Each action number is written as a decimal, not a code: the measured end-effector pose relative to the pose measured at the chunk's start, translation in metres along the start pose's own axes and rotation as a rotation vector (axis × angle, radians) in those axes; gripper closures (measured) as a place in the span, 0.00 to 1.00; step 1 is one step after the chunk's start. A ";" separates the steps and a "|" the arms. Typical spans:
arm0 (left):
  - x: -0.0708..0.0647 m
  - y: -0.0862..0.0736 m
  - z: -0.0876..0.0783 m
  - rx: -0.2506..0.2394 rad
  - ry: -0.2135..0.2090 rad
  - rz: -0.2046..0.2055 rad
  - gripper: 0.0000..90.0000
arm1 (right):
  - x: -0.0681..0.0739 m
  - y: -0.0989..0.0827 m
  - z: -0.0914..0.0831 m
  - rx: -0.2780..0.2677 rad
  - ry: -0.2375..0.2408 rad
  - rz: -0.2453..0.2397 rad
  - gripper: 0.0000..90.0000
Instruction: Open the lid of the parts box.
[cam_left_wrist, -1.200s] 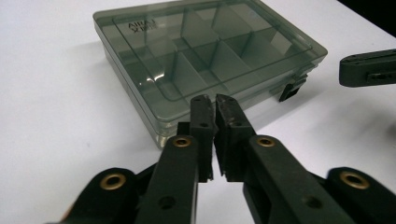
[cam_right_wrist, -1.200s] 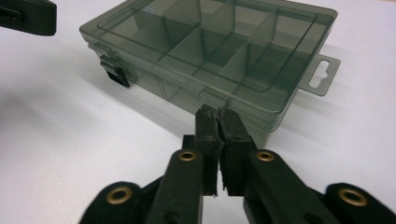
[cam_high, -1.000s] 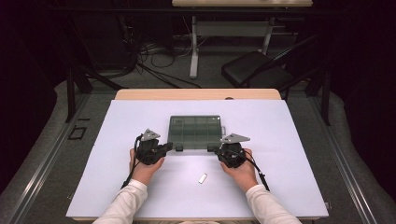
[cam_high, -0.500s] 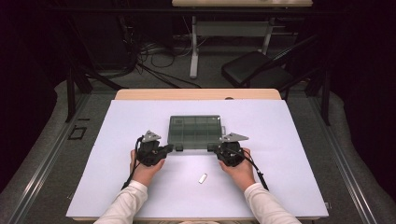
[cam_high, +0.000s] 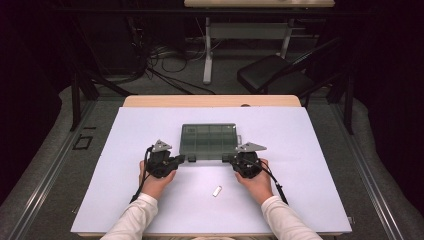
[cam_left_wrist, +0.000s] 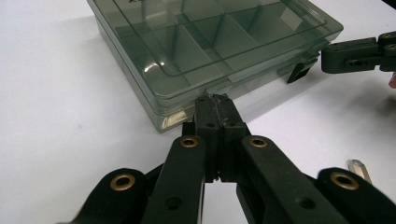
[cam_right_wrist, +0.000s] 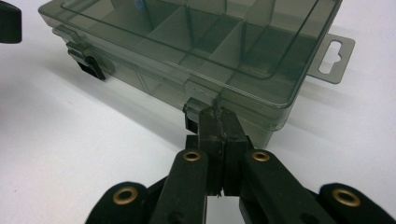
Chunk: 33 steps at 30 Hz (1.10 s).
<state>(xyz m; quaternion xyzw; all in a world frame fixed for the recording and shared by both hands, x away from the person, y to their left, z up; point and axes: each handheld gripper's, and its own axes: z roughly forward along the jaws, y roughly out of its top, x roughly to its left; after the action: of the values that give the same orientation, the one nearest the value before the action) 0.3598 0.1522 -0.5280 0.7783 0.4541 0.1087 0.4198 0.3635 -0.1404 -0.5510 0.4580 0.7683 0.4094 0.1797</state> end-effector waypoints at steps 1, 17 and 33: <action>0.000 0.000 0.000 0.000 0.000 0.000 1.00 | 0.000 0.000 0.000 -0.007 0.000 -0.002 1.00; -0.001 0.002 0.004 -0.028 0.032 0.006 1.00 | 0.002 0.008 -0.009 -0.094 -0.007 -0.015 1.00; 0.002 0.018 0.013 -0.069 0.081 -0.007 0.99 | -0.001 0.018 -0.018 -0.140 0.008 0.000 1.00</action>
<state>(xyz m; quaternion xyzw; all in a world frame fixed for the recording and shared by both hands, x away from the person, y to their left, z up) 0.3790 0.1425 -0.5227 0.7567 0.4694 0.1543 0.4280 0.3621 -0.1451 -0.5253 0.4426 0.7385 0.4640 0.2084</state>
